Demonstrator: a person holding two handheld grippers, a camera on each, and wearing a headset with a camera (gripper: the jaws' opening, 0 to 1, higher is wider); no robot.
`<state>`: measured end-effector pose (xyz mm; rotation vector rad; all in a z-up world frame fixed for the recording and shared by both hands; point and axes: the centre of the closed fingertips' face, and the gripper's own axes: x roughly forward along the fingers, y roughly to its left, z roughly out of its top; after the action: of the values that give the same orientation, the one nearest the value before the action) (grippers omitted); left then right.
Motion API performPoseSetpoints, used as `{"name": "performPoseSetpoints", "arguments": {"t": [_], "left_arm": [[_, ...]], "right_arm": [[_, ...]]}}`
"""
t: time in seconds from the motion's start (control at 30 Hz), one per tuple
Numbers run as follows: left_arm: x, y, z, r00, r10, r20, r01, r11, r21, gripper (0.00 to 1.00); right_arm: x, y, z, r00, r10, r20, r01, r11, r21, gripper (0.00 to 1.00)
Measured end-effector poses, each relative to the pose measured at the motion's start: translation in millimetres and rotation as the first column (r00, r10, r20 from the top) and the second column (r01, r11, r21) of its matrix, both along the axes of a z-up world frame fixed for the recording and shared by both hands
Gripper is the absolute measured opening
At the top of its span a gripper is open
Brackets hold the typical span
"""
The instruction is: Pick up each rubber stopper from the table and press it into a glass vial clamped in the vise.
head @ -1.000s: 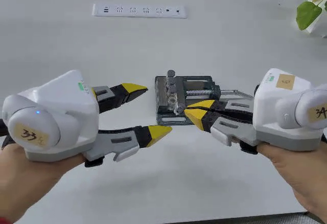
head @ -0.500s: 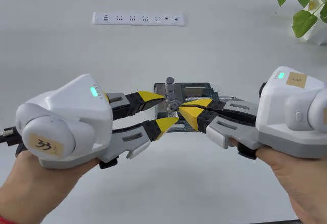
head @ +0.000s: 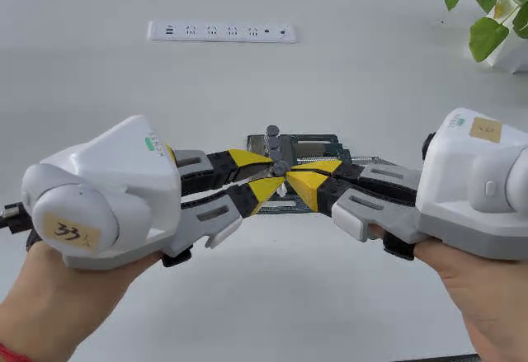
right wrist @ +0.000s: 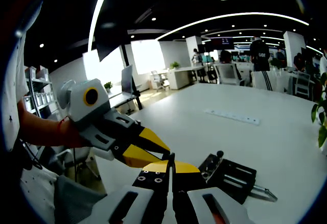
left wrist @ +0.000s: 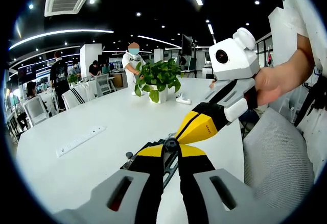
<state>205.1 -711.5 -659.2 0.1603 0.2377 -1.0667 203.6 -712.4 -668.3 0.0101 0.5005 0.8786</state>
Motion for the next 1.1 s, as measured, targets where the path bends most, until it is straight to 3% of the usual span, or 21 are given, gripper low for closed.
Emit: {"name": "performPoseSetpoints", "arguments": {"t": [0.6,0.9,1.1], "left_arm": [[3.5,0.5,2.0,0.999,0.009,-0.048,-0.011,0.999,-0.045,0.04],[0.9,1.1,2.7,0.996,-0.005,-0.084,-0.002,0.997,-0.079,0.04],[-2.1,1.1,1.6,0.996,-0.019,-0.090,0.012,0.997,-0.082,0.04]], "right_arm": [[1.6,0.1,1.0,1.000,0.001,0.005,-0.001,1.000,0.008,0.00],[-1.7,-0.2,2.5,1.000,0.020,0.009,-0.020,1.000,0.015,0.00],[-4.8,1.1,1.7,0.999,0.048,0.010,-0.048,0.999,0.013,0.00]]}}
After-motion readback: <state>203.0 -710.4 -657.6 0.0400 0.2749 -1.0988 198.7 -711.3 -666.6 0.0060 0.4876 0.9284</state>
